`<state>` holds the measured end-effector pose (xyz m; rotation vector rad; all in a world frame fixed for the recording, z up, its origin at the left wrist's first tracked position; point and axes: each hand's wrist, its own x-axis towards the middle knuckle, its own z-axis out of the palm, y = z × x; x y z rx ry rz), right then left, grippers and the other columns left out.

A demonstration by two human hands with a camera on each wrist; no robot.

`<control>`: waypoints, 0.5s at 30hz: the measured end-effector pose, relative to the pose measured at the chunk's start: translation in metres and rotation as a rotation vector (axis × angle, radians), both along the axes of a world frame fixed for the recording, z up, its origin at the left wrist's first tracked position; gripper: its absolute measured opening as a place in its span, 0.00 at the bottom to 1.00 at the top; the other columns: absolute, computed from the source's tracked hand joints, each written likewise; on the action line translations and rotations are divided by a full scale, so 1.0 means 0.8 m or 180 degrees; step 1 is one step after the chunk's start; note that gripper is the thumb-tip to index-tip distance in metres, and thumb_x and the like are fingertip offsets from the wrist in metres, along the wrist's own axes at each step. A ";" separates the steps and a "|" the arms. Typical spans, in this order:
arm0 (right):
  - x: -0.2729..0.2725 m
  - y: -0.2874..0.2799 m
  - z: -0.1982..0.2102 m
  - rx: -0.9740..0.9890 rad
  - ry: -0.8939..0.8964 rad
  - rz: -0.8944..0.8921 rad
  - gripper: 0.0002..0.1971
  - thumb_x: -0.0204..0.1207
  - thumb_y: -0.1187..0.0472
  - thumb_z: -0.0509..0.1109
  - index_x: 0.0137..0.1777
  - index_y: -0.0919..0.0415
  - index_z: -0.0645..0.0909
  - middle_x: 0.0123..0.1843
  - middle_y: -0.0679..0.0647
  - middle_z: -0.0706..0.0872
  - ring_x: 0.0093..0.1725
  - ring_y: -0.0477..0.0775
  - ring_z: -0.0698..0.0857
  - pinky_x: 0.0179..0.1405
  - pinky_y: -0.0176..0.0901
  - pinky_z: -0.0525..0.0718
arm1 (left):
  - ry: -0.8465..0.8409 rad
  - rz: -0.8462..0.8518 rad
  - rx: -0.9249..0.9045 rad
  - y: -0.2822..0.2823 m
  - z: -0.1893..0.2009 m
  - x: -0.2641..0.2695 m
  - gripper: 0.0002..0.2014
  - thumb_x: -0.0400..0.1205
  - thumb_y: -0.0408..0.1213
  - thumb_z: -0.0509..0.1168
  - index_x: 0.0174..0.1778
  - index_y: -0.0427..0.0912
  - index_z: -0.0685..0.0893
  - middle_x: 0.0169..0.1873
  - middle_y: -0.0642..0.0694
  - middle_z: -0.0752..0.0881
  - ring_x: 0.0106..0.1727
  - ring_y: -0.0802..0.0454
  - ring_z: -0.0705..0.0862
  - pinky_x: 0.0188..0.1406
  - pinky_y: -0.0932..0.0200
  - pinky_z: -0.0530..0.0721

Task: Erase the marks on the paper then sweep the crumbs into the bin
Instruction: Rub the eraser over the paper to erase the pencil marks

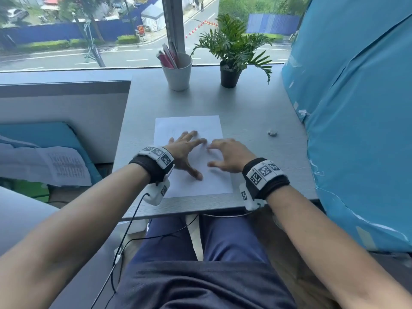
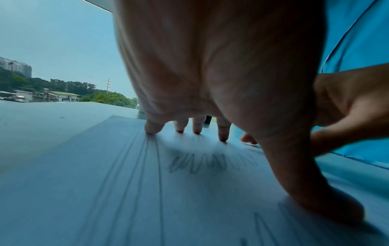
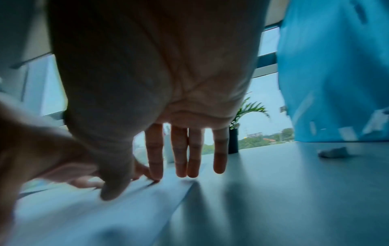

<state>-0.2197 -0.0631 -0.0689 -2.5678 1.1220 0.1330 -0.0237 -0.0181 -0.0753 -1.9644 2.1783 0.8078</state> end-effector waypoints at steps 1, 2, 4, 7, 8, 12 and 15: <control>-0.010 -0.012 0.006 -0.0012 -0.0126 -0.0290 0.27 0.74 0.43 0.72 0.72 0.49 0.77 0.74 0.51 0.78 0.74 0.56 0.75 0.74 0.55 0.73 | 0.0027 0.0005 0.0005 -0.002 -0.002 0.001 0.64 0.57 0.66 0.82 0.85 0.62 0.52 0.87 0.48 0.42 0.87 0.45 0.39 0.79 0.23 0.46; -0.022 -0.026 0.011 -0.0088 -0.0249 -0.0654 0.24 0.75 0.47 0.72 0.70 0.50 0.79 0.72 0.52 0.81 0.72 0.57 0.76 0.73 0.53 0.75 | 0.0060 -0.0009 0.0010 -0.003 -0.003 0.003 0.64 0.56 0.66 0.82 0.85 0.62 0.53 0.87 0.49 0.43 0.87 0.45 0.39 0.79 0.23 0.46; -0.049 -0.055 0.023 -0.0352 -0.0354 -0.1376 0.19 0.77 0.53 0.72 0.67 0.53 0.82 0.68 0.56 0.83 0.68 0.60 0.80 0.68 0.51 0.78 | 0.0120 -0.0031 0.0018 -0.005 -0.004 0.007 0.63 0.56 0.65 0.83 0.84 0.63 0.54 0.87 0.51 0.43 0.87 0.46 0.39 0.79 0.22 0.46; -0.081 -0.088 0.028 -0.0475 -0.0083 -0.1935 0.18 0.78 0.61 0.67 0.68 0.56 0.81 0.66 0.62 0.83 0.65 0.63 0.81 0.66 0.52 0.81 | 0.0155 -0.0037 0.0007 -0.007 -0.006 0.008 0.63 0.56 0.65 0.83 0.84 0.63 0.54 0.87 0.51 0.43 0.87 0.46 0.38 0.79 0.22 0.45; -0.087 -0.093 0.027 -0.0438 0.0031 -0.1961 0.18 0.78 0.62 0.65 0.68 0.56 0.82 0.67 0.62 0.82 0.66 0.64 0.81 0.66 0.53 0.81 | 0.0164 -0.0041 0.0003 -0.007 -0.006 0.008 0.63 0.56 0.65 0.83 0.84 0.63 0.54 0.87 0.51 0.43 0.87 0.46 0.38 0.78 0.22 0.45; -0.088 -0.099 0.022 -0.0566 0.0109 -0.2022 0.17 0.77 0.71 0.61 0.62 0.62 0.84 0.62 0.66 0.84 0.60 0.69 0.84 0.61 0.54 0.85 | 0.0189 -0.0064 0.0008 -0.008 -0.009 0.010 0.64 0.55 0.66 0.82 0.84 0.64 0.53 0.87 0.51 0.43 0.87 0.46 0.37 0.78 0.21 0.44; -0.070 -0.093 0.028 -0.0605 -0.0082 -0.2022 0.15 0.75 0.76 0.64 0.58 0.67 0.84 0.59 0.68 0.84 0.57 0.69 0.85 0.58 0.54 0.86 | 0.0165 -0.0070 0.0028 -0.007 -0.009 0.011 0.64 0.55 0.67 0.81 0.85 0.63 0.52 0.87 0.52 0.42 0.87 0.45 0.36 0.78 0.21 0.43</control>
